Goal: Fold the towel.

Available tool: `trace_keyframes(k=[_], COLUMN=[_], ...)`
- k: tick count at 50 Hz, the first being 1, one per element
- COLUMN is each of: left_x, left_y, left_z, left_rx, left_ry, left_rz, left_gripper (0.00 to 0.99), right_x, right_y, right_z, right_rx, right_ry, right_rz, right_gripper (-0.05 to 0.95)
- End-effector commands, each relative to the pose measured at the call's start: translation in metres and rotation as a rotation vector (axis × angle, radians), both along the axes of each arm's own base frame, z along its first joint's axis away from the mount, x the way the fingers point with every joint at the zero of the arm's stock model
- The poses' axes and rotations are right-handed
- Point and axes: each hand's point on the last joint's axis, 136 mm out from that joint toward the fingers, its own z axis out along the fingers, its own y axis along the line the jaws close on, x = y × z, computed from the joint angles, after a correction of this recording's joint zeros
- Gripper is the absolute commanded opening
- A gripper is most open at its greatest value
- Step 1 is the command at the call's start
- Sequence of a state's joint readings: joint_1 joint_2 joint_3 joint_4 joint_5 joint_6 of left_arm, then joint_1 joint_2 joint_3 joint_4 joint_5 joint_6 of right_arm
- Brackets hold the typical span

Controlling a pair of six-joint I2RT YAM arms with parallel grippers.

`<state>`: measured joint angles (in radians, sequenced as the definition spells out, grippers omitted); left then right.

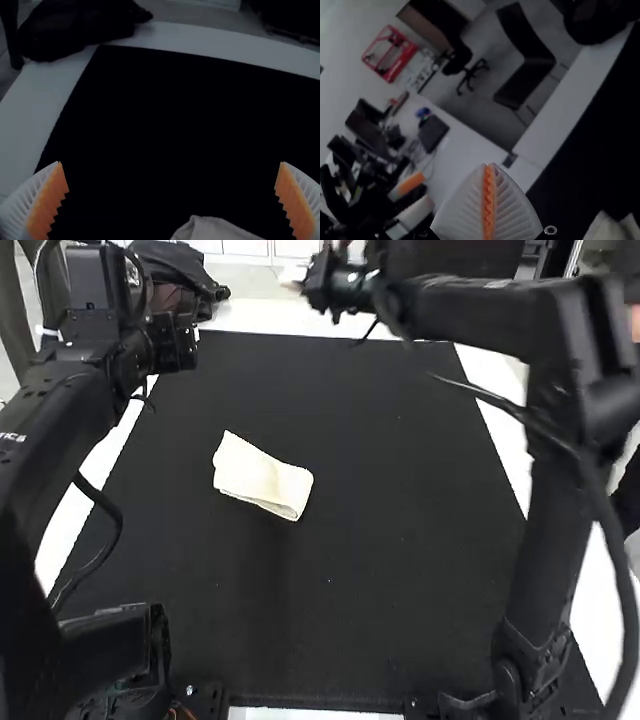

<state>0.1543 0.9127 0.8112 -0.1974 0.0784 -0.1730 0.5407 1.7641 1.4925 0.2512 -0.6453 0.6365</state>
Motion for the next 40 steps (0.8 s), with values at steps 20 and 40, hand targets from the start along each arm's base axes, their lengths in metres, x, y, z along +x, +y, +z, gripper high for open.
trace_keyframes(k=[20, 40], left_x=[-0.056, -0.126], left_y=[-0.025, -0.032], left_z=[0.072, 0.112], left_rx=[0.030, 0.054], left_ry=[-0.185, -0.363], left_rz=[-0.059, -0.059], left_gripper=[0.970, 0.969], right_x=[-0.078, -0.213], right_y=[-0.143, -0.215], right_z=[0.102, 0.131], right_rx=[0.069, 0.144], right_ry=[-0.154, -0.342], right_rz=[-0.213, -0.275], right_gripper=[0.02, 0.91])
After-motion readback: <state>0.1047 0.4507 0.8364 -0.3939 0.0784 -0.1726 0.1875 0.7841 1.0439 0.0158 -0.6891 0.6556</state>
